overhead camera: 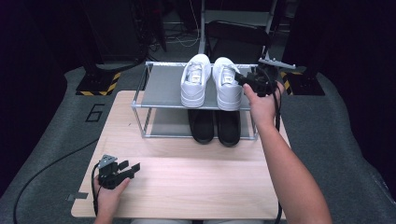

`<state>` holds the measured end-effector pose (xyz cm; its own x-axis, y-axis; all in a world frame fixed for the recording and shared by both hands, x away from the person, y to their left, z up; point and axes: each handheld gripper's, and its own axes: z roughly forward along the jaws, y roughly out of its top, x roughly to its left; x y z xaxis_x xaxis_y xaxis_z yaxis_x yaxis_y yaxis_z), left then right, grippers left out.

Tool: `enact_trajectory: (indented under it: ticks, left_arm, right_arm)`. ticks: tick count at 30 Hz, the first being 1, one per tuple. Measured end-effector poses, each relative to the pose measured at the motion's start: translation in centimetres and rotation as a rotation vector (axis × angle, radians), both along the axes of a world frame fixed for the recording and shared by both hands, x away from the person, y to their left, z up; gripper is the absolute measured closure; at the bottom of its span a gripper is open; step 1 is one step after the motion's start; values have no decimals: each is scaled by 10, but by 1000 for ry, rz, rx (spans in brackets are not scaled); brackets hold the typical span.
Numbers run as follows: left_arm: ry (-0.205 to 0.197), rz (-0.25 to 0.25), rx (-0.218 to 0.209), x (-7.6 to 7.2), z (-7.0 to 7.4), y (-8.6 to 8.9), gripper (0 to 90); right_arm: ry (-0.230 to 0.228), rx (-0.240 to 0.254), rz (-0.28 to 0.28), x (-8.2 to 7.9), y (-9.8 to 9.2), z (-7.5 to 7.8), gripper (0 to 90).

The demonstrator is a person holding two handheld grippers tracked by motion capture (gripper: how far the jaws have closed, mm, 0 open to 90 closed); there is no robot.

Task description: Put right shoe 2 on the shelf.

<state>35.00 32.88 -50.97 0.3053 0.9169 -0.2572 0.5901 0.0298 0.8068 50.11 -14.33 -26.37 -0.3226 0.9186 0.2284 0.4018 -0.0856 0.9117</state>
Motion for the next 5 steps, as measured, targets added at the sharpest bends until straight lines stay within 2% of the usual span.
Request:
enact_trajectory:
  ticks: [2,3,5]
  left_arm:
    - [13,-14,13,-1,1,3,400]
    - [8,-6,7,-1,0,3,399]
    - [10,-8,23,-1,0,5,399]
  right_arm:
    - [-18,-16,11,-15,0,-2,466]
    - [-35,-16,19,-23,-1,-3,464]
    - [-53,4,36,-39,-4,-8,458]
